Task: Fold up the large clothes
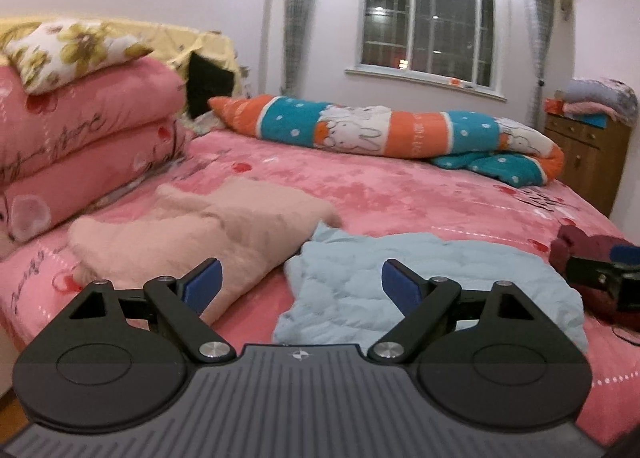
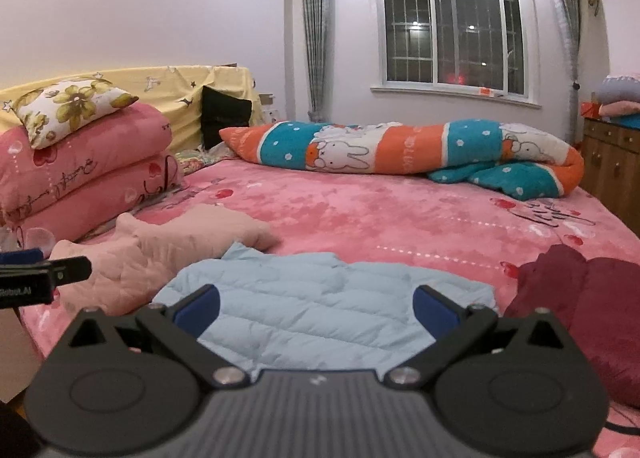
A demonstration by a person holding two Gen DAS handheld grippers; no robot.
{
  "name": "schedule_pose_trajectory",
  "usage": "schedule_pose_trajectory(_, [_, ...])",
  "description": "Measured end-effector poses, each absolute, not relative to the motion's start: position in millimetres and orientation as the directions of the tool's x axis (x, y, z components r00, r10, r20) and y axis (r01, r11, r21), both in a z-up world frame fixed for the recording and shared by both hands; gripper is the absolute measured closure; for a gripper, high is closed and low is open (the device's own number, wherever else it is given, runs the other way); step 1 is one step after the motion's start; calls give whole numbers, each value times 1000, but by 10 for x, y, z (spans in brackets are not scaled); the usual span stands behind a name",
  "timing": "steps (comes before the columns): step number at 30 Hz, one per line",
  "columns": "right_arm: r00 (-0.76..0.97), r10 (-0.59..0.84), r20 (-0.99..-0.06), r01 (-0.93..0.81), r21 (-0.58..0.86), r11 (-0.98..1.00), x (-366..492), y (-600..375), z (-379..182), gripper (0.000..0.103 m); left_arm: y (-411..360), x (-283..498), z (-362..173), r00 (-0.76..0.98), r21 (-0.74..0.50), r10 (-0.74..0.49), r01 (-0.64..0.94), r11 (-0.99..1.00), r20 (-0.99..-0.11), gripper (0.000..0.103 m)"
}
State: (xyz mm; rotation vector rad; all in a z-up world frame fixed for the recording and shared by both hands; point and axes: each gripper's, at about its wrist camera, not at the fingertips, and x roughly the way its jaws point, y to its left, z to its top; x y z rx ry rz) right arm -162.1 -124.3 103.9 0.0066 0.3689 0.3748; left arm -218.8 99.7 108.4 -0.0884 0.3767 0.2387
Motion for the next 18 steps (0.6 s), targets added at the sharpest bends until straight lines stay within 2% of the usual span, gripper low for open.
schedule_pose_trajectory(9, [837, 344, -425, -327, 116, 938, -1434, -1262, 751, 1, 1130, -1867, 891, 879, -122, 186, -264, 957, -439, 0])
schedule_pose_trajectory(18, [834, 291, -469, -248, 153, 957, -1217, -1470, 515, 1, 1159, -1480, 683, 876, -186, 135, -245, 952, -463, 0])
